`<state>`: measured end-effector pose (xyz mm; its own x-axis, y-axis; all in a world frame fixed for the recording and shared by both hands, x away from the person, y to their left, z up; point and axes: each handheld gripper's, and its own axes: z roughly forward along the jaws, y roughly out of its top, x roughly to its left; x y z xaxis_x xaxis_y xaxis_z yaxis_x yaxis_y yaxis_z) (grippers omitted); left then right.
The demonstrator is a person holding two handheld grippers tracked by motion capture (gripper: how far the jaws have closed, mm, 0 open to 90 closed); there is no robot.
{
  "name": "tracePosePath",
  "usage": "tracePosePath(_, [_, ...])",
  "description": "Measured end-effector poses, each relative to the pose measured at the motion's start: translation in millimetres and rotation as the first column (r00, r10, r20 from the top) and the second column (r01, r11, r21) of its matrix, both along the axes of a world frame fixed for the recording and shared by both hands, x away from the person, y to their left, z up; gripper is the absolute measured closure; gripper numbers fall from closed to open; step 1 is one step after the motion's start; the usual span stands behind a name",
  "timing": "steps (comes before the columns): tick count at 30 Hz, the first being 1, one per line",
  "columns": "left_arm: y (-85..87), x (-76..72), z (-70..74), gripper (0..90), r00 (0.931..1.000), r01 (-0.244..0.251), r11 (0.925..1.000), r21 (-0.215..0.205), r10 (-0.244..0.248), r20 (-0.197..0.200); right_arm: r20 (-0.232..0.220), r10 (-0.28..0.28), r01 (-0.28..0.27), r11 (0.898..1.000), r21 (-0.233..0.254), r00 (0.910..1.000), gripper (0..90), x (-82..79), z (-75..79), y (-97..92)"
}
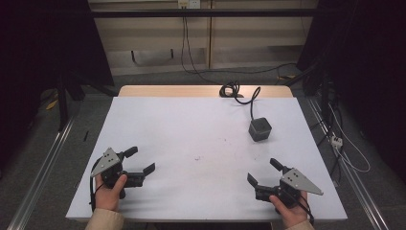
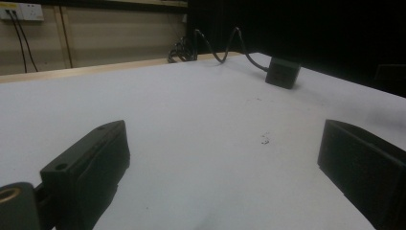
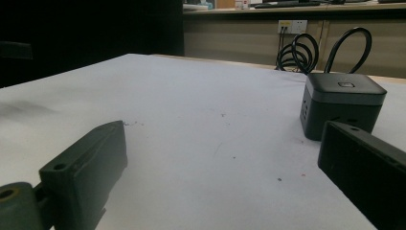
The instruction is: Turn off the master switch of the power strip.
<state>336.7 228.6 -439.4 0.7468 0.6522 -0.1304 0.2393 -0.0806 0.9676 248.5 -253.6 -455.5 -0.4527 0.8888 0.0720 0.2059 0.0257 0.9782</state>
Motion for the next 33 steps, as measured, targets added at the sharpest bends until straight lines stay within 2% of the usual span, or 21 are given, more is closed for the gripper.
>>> tracePosePath(18, [0.9, -0.9, 1.1, 3.4, 0.9999, 0.009, 1.0, -0.002, -0.009, 0.007, -0.016, -0.013, 0.013, 1.0, -0.006, 0.9998, 4.6, 9.5, 5.0, -1.3])
tracePosePath(26, [0.7, -1.2, 1.3, 3.4, 0.9999, 0.013, 0.9999, 0.002, -0.013, 0.011, -0.025, -0.015, 0.014, 1.0, -0.027, 0.9996, 6.5, 14.6, 11.1, -6.7])
tracePosePath(33, [0.9, -1.9, 1.9, 3.4, 0.9999, 0.013, 0.9999, 0.005, -0.013, 0.011, -0.043, -0.019, 0.017, 0.999, -0.039, 0.9989, 4.5, 21.5, 13.7, -8.8])
